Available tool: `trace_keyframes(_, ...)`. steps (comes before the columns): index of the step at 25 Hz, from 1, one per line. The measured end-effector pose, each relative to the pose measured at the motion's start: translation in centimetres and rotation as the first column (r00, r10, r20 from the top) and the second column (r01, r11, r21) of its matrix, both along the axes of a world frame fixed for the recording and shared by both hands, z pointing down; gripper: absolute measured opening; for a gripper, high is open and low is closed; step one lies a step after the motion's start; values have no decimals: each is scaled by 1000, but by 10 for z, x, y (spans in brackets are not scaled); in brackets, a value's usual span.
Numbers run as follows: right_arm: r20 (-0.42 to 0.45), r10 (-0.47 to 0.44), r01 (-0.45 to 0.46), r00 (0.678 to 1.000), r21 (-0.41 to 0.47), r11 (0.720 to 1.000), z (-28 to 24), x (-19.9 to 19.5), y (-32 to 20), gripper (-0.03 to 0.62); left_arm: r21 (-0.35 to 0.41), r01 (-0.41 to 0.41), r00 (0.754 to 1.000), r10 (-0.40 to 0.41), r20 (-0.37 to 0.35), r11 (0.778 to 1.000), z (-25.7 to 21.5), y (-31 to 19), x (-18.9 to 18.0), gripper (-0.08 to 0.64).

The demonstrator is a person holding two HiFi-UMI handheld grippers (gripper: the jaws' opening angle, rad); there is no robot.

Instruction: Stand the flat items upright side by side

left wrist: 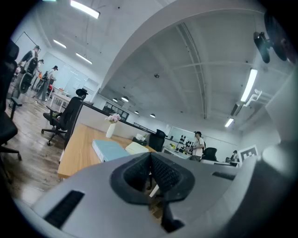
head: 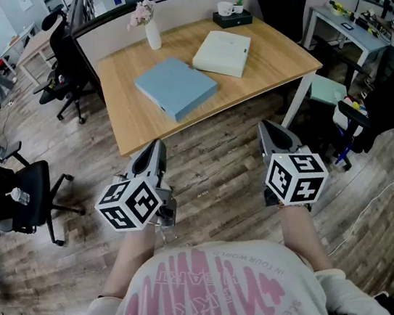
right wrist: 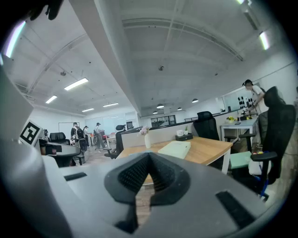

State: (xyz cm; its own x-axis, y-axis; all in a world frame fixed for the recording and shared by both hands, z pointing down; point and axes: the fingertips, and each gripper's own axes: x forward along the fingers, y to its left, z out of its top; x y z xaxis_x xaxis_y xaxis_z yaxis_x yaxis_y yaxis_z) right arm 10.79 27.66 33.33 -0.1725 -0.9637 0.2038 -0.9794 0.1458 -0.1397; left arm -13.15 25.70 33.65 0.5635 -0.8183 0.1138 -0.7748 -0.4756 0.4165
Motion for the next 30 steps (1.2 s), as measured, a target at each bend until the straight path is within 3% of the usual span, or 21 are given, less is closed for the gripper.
trace_keyframes(9,13,-34,35,999,-70,997,24,-21,-50,-3,-37,17,1000,-18,-10,999,13,-49,-17,3)
trace_keyframes(14,66,-54,61,996,-111,992,40,-25,-91,-2,-54,39,999,-39,5,998,26,-77,-22,3)
trace_keyframes(20,135,-127,144,983,-128,981,49,-31,-164,-2,-67,143,990,-143,5,987,30,-126,-37,3)
trace_keyframes(26,127,-213,229,969,-127,965,36,-27,-252,-2,-82,237,971,-237,8,968,23,-187,-37,3)
trace_keyframes(30,97,-286,298,953,-134,945,32,-21,-310,0,-87,329,944,-329,9,940,22,-224,-41,3)
